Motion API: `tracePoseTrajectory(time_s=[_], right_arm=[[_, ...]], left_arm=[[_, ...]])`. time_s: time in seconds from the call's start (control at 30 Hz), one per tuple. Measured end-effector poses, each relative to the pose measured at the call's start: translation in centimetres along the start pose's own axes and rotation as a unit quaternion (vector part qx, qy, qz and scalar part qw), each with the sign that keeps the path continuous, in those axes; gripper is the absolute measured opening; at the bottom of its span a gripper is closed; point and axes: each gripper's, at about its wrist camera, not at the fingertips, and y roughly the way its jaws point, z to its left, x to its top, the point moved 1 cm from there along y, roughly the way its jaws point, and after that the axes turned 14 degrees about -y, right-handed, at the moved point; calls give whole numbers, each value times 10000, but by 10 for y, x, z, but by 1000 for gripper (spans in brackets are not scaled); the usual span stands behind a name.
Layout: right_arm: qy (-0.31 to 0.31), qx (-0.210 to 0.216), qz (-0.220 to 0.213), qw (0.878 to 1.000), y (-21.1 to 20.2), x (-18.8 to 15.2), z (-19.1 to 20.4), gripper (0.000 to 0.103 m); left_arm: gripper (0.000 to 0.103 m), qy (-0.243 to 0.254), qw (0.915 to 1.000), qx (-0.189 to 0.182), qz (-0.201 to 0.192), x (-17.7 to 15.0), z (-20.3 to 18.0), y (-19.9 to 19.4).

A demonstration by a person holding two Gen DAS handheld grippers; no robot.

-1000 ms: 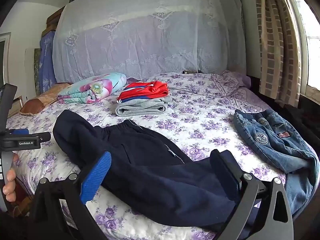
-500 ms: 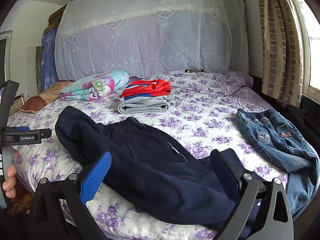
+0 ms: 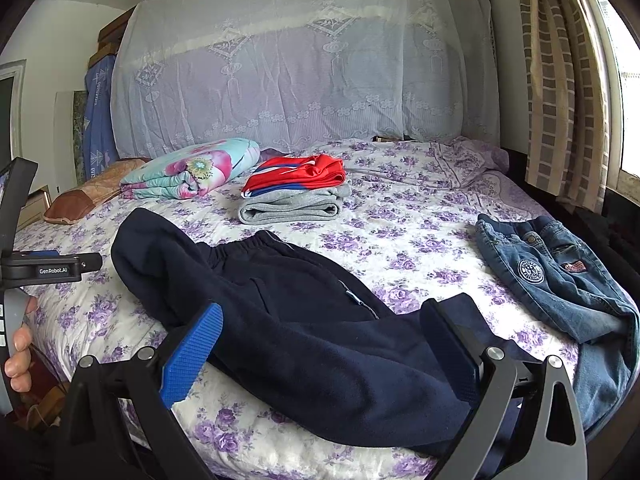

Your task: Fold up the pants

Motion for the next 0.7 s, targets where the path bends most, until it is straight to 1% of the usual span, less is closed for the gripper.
tracePoseTrajectory(time_s=[0.07, 0.13, 0.2, 0.27, 0.33, 0.4, 0.43, 0.47, 0.5, 0.53, 0.57, 0.6, 0.63, 0.67, 0.7], right_arm=[[-21, -27, 16, 10000, 0, -1, 0, 99], [-26, -55, 37, 10000, 1, -3, -2, 99], [-15, -60, 88, 9999, 3, -4, -4, 99], [-2, -42, 137, 9999, 6, -5, -5, 99], [2, -17, 172, 9999, 8, -5, -4, 99], [-11, -23, 160, 9999, 8, -5, -5, 99], [-29, -45, 136, 9999, 7, -5, -5, 99], [-51, -81, 108, 9999, 6, -4, -6, 99], [-67, -122, 83, 9999, 4, -5, -7, 99], [-77, -167, 70, 9998, 3, -5, -10, 99], [-74, -217, 68, 9997, 3, -7, -13, 99], [-57, -263, 86, 9996, 2, -8, -16, 99], [-27, -299, 117, 9995, 2, -9, -20, 99], [8, -337, 149, 9993, 2, -11, -24, 99], [35, -385, 177, 9991, 2, -13, -28, 99]], left_arm=[[98, -204, 9994, -213, 164, 8, 13, 3], [98, -617, 9954, -561, 480, 20, 32, 10], [98, -1142, 9843, -1038, 851, 35, 47, 21], [98, -1342, 9749, -1365, 1134, 51, 44, 31], [98, -1266, 9724, -1475, 1292, 65, 30, 42], [98, -1222, 9708, -1459, 1462, 78, 15, 59], [98, -1282, 9687, -1419, 1584, 85, 10, 73], [98, -1386, 9653, -1364, 1742, 91, 9, 87], [98, -1507, 9590, -1364, 1976, 96, 5, 102], [97, -1556, 9522, -1450, 2194, 99, 0, 115], [93, -1485, 9503, -1439, 2326, 101, -6, 124], [78, -1315, 9519, -1338, 2421, 99, -16, 131], [68, -1106, 9506, -1296, 2595, 93, -27, 136], [50, -894, 9451, -1362, 2831, 82, -37, 136], [49, -608, 9455, -1324, 2912, 69, -47, 128]])
